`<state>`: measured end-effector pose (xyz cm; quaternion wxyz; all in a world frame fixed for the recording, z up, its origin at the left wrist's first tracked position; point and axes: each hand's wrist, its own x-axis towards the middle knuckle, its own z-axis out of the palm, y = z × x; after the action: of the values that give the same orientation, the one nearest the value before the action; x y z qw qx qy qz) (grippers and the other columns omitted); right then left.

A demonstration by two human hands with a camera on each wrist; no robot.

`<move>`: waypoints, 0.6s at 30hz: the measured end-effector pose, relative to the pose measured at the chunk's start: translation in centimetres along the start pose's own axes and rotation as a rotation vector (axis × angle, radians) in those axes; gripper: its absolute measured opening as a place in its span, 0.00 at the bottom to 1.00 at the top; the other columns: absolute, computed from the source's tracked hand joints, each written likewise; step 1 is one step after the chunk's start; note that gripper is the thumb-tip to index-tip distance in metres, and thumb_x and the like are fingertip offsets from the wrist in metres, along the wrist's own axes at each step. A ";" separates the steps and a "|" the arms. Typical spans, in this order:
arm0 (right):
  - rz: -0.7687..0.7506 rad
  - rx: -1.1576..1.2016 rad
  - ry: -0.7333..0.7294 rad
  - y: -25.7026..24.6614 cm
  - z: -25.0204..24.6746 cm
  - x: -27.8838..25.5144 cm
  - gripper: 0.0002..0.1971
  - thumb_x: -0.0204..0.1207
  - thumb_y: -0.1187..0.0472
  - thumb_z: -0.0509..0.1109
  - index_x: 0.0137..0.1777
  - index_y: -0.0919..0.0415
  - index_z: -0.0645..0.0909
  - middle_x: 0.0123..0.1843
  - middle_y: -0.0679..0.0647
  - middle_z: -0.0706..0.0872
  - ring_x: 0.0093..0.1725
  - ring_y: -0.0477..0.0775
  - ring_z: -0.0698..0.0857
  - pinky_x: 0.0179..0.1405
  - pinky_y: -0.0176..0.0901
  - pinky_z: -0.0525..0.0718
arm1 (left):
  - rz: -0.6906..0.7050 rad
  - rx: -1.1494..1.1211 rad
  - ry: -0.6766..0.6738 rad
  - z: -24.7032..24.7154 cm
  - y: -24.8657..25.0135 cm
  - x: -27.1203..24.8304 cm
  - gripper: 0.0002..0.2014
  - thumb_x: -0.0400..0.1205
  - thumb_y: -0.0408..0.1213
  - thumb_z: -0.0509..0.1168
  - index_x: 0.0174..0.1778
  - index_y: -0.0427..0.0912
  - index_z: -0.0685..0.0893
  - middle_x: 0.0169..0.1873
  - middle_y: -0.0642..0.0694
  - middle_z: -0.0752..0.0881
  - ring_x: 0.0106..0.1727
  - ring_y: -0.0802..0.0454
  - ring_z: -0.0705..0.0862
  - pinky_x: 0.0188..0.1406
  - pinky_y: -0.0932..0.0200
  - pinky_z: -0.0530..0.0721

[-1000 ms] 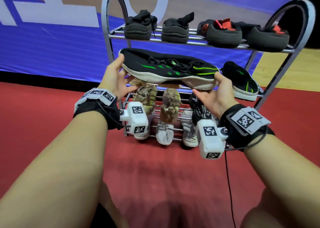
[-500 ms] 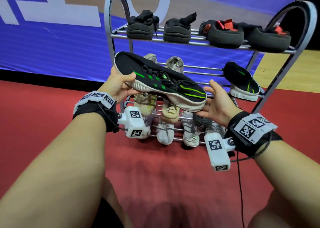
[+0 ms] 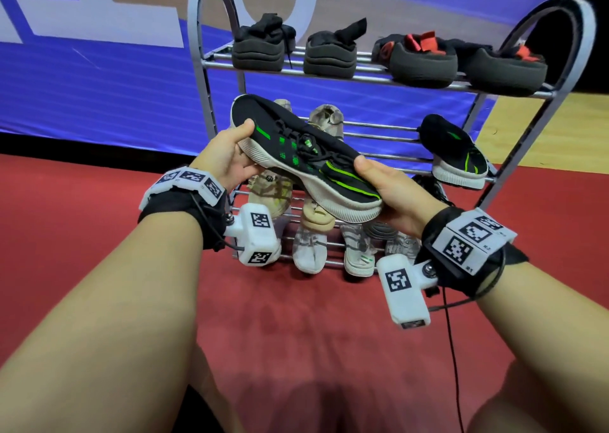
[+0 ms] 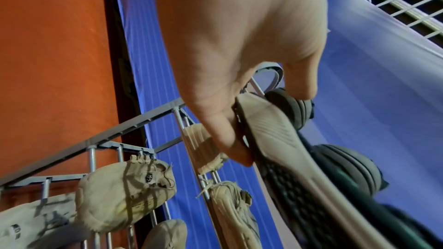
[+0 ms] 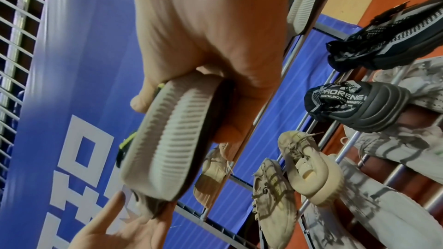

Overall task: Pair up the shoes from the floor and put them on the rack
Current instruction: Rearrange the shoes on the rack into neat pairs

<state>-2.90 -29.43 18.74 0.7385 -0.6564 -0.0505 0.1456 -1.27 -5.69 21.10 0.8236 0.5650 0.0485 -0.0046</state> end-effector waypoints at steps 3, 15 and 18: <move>-0.066 0.047 0.117 0.0 -0.3 0.3 0.19 0.79 0.53 0.65 0.66 0.60 0.80 0.60 0.59 0.87 0.46 0.52 0.89 0.40 0.39 0.87 | -0.057 0.105 -0.012 0.9 0.0 0.0 0.16 0.86 0.45 0.56 0.65 0.42 0.76 0.53 0.48 0.87 0.55 0.49 0.86 0.53 0.49 0.84; -0.155 0.327 0.404 0.1 -2.0 1.7 0.24 0.80 0.51 0.66 0.72 0.63 0.73 0.61 0.61 0.86 0.41 0.53 0.89 0.27 0.44 0.87 | -0.236 0.449 -0.204 7.5 -1.9 -0.1 0.18 0.85 0.51 0.56 0.67 0.46 0.72 0.64 0.46 0.79 0.45 0.51 0.84 0.40 0.55 0.83; -0.147 0.357 0.437 0.0 -2.6 1.9 0.25 0.80 0.49 0.65 0.73 0.61 0.71 0.60 0.60 0.86 0.38 0.52 0.89 0.26 0.42 0.85 | -0.253 0.535 -0.304 9.1 -2.4 -0.2 0.19 0.84 0.55 0.55 0.66 0.48 0.72 0.61 0.47 0.79 0.45 0.52 0.84 0.42 0.56 0.83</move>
<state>-0.44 -31.43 18.15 0.8443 -0.5264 0.0890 -0.0465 -0.95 -15.09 22.11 0.6368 0.7436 -0.0082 -0.2036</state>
